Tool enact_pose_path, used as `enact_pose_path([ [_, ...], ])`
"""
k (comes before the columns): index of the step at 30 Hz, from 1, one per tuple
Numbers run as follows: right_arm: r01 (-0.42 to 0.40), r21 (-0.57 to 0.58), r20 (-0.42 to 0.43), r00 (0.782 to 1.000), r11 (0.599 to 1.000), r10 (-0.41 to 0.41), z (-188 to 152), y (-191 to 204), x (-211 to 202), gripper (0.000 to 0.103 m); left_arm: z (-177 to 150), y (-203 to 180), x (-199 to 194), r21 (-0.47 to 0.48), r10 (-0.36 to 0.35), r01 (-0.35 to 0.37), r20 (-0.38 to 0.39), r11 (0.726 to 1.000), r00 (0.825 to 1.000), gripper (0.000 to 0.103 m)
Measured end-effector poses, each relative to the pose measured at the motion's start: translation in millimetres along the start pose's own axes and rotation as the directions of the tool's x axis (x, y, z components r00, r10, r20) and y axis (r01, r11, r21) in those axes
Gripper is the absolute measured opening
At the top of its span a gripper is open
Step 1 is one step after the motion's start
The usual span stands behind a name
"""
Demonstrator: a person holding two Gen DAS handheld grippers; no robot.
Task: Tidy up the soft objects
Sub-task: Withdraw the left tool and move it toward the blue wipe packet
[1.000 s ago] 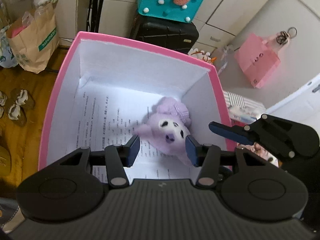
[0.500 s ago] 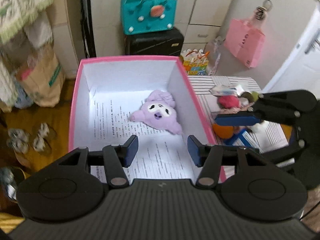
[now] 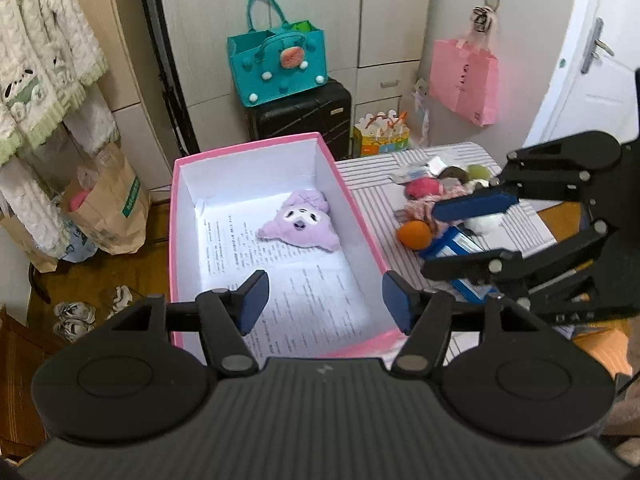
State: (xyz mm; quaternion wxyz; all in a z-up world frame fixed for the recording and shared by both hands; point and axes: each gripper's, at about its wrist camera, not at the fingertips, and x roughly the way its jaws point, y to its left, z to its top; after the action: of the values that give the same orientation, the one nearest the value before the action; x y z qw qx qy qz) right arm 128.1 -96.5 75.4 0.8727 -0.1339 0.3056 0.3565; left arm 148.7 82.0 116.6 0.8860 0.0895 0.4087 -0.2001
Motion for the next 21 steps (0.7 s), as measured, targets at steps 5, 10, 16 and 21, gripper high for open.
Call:
enact_pose_path([
  [5,-0.009,0.015,0.025,1.000,1.000,0.009,-10.5,4.6,-22.7,0.045,-14.4,-19.3,-13.1,0.034,-0.021,0.021,-0.003,0.999,1.000,0.065],
  [10,-0.021,0.028,0.037,0.999,0.999,0.020,-30.2,9.6,-43.8,0.046,-28.5,-40.5,-20.0,0.091,-0.010,0.010,0.000,0.996,1.000,0.069],
  [16,0.010,0.036,0.039,0.999,0.999,-0.012,-60.7,11.0,-66.9,0.048,-44.5,-67.1,-26.6,0.163,-0.022,0.018,0.019,0.986,1.000,0.073],
  [21,0.045,0.074,0.037,0.998,0.996,-0.048,-88.0,6.3,-82.9,0.054,-54.0,-86.8,-20.6,0.214,-0.057,0.051,0.023,0.976,0.998,0.074],
])
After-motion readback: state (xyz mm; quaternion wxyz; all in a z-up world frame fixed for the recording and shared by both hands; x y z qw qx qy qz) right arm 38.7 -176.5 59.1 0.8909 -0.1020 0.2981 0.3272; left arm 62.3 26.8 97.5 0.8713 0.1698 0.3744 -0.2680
